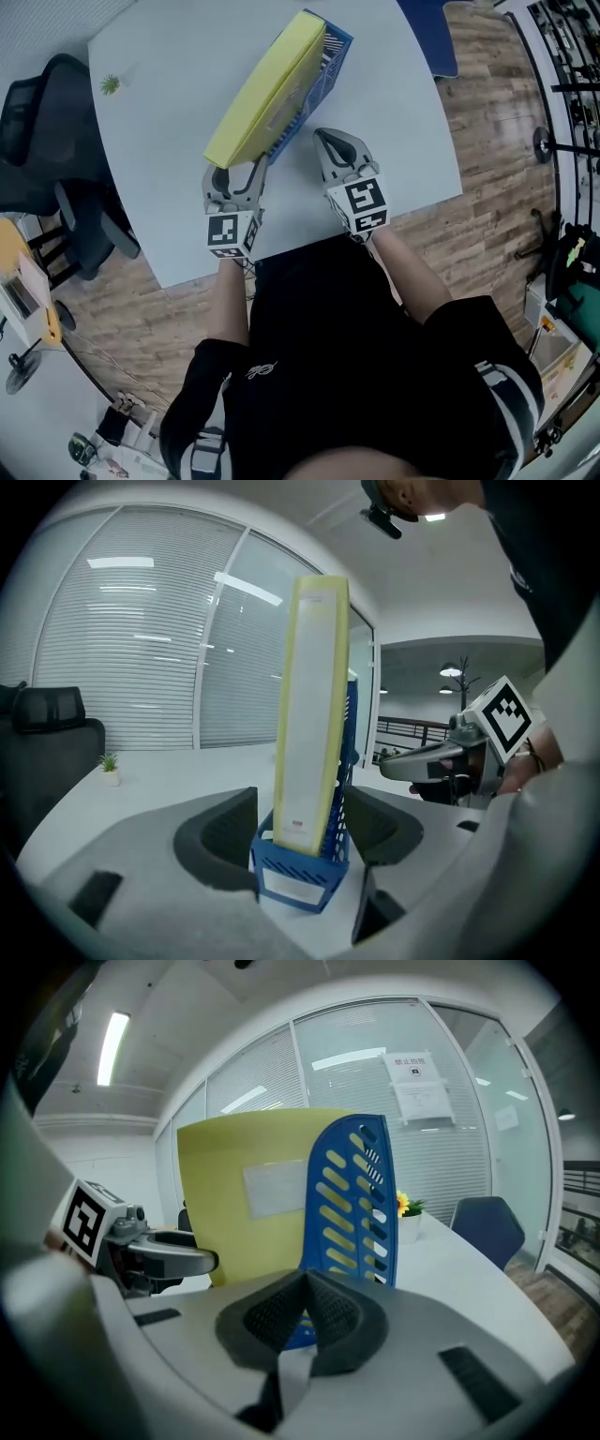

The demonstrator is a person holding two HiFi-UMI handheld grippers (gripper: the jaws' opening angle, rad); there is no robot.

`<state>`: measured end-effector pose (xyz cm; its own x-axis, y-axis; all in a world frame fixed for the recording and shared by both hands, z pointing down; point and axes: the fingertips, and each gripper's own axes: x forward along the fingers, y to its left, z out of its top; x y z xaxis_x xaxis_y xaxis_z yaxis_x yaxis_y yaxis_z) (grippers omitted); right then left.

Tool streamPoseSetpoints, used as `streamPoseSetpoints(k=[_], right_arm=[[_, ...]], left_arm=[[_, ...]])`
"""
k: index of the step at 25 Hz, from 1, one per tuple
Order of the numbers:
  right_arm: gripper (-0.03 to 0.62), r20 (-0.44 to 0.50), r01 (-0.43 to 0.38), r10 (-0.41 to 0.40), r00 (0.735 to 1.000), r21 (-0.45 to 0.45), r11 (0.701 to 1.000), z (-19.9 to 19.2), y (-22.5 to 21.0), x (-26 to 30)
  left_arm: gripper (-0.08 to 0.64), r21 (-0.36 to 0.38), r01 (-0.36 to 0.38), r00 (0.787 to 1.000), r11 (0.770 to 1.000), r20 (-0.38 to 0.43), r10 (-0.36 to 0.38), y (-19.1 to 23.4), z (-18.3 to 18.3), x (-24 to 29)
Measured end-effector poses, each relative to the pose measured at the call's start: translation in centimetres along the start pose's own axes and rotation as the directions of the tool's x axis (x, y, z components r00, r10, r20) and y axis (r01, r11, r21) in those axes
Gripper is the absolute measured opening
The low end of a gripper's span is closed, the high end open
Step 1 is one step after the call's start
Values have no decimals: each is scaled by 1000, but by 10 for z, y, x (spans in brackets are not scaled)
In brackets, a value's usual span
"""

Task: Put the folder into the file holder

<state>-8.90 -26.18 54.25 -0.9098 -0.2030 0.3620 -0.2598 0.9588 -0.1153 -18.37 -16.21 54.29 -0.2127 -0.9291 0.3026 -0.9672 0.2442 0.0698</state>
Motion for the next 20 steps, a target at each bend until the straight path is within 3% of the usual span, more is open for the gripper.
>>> streamPoseSetpoints(k=[9, 14, 16, 20], right_arm=[[5, 4, -13, 13, 1000, -20, 1000, -9, 15, -10], [5, 2, 11, -11, 1000, -15, 1000, -13, 29, -29], [5, 5, 22, -22, 1000, -14, 1000, -15, 37, -38], [5, 7, 35, -35, 999, -13, 999, -15, 54, -53]], left_arm=[[296, -41, -55, 998, 998, -41, 54, 3, -23, -34], [290, -126, -62, 996, 990, -65, 54, 1, -39, -55], [253, -153, -57, 996, 987, -75, 46, -3, -45, -66], [84, -165, -74, 995, 984, -82, 62, -12, -48, -95]])
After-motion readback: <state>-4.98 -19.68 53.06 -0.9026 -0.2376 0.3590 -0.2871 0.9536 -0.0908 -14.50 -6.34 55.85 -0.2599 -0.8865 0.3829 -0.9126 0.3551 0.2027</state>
